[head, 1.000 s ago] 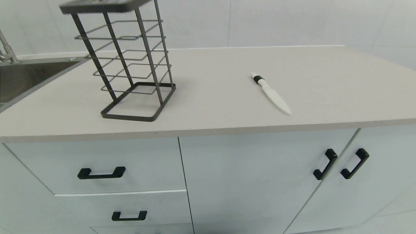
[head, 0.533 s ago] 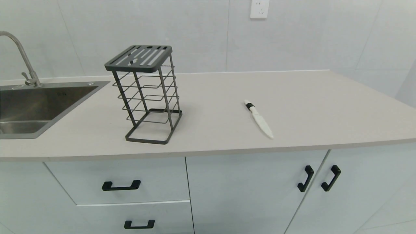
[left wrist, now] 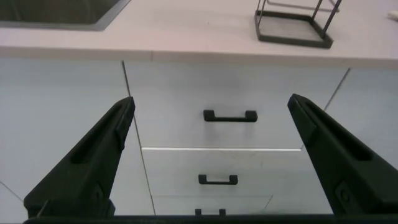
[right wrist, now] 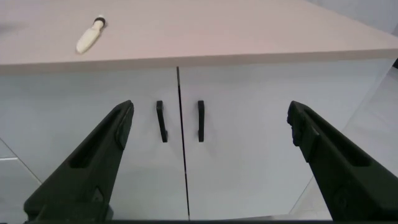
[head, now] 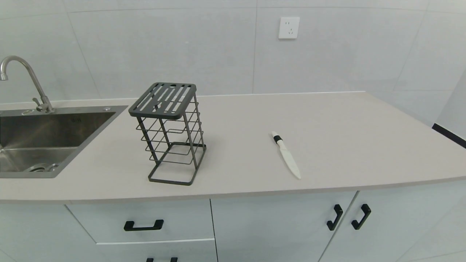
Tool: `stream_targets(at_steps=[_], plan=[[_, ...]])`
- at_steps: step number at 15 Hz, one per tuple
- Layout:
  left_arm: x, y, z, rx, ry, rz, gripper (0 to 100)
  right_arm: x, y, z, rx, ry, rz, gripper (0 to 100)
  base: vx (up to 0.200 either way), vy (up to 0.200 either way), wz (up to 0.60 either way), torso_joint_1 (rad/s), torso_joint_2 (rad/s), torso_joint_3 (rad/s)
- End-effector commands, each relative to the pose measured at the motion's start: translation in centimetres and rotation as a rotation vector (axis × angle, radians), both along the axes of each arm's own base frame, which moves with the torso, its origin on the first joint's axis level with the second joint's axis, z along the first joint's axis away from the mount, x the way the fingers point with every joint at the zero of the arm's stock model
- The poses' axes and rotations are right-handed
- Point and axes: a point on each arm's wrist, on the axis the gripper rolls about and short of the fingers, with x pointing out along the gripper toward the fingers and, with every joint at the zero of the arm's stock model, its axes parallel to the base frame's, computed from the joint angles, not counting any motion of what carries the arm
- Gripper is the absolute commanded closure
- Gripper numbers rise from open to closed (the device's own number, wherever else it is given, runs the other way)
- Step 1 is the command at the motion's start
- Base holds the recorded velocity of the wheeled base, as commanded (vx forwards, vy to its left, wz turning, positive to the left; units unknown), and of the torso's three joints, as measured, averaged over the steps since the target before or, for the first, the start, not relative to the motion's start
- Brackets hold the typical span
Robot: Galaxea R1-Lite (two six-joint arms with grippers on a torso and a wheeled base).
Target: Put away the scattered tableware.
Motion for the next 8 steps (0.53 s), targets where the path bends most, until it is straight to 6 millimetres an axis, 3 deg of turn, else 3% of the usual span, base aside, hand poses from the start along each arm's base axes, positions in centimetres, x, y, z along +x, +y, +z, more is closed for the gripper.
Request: stream_targets(at_steps=[1, 8], plan=[[0.01, 0.00, 0.01, -0.001, 0.000, 0.001, 0, 0.01, 0.00, -0.01, 0.000, 0.002, 0.000, 0, 0.000, 0.000, 0.00, 0.271, -0.52, -0.251], [0.01, 0.00, 0.01, -0.002, 0.000, 0.000, 0, 0.01, 0.00, -0.01, 0.000, 0.002, 0.000, 0, 0.000, 0.000, 0.00, 0.280, -0.53, -0.252]])
